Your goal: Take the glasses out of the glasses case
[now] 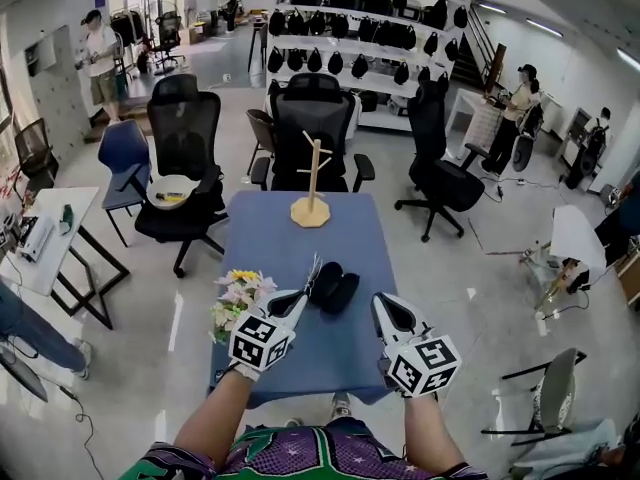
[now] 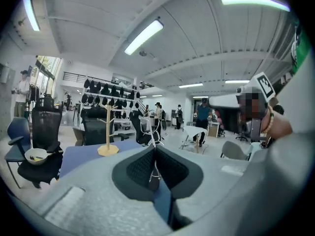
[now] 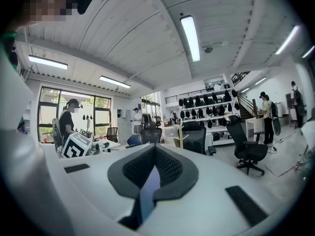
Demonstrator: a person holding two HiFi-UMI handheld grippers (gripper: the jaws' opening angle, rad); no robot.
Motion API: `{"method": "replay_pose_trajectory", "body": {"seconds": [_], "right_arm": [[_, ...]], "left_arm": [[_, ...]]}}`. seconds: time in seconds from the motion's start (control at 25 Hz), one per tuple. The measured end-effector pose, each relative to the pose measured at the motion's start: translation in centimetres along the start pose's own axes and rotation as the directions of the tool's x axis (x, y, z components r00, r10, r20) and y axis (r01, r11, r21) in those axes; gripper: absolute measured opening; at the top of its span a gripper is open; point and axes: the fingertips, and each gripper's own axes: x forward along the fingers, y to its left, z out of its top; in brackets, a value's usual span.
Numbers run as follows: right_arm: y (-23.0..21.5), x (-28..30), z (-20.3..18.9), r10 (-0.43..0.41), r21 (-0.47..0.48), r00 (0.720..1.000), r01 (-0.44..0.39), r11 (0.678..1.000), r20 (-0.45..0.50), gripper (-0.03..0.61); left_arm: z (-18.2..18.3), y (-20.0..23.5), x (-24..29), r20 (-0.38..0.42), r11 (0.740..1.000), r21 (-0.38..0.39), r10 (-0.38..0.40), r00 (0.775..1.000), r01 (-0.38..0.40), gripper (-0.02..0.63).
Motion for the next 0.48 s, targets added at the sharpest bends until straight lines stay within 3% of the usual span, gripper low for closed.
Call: {"method": "replay_pose_trajectory", "body": {"seconds": [0.2, 0.36, 0.48], "right_arm": [[2.0, -0.6, 0.3, 0.009, 0.011, 1.0, -0.009, 1.0, 0.022, 0.002], [3.2, -1.1, 1.2, -0.002, -0.006, 0.999, 0.002, 1.0, 0.054, 0.002], [3.9, -1.4, 2.3, -0.013, 0.039, 0.995, 0.009, 0.999, 0.102, 0.001]], "left_arm": [[3.3, -0.4, -3.6, 0.135, 0.997, -0.055, -0.042, 0.99, 0.05, 0.023], [5.2, 0.1, -6.2, 0.19, 0.998, -0.059, -0.022, 0.982, 0.034, 0.023], [6.9, 0.6, -8.0, 0.243, 0.995, -0.089, -0.011, 0.97, 0.034, 0.023]]}}
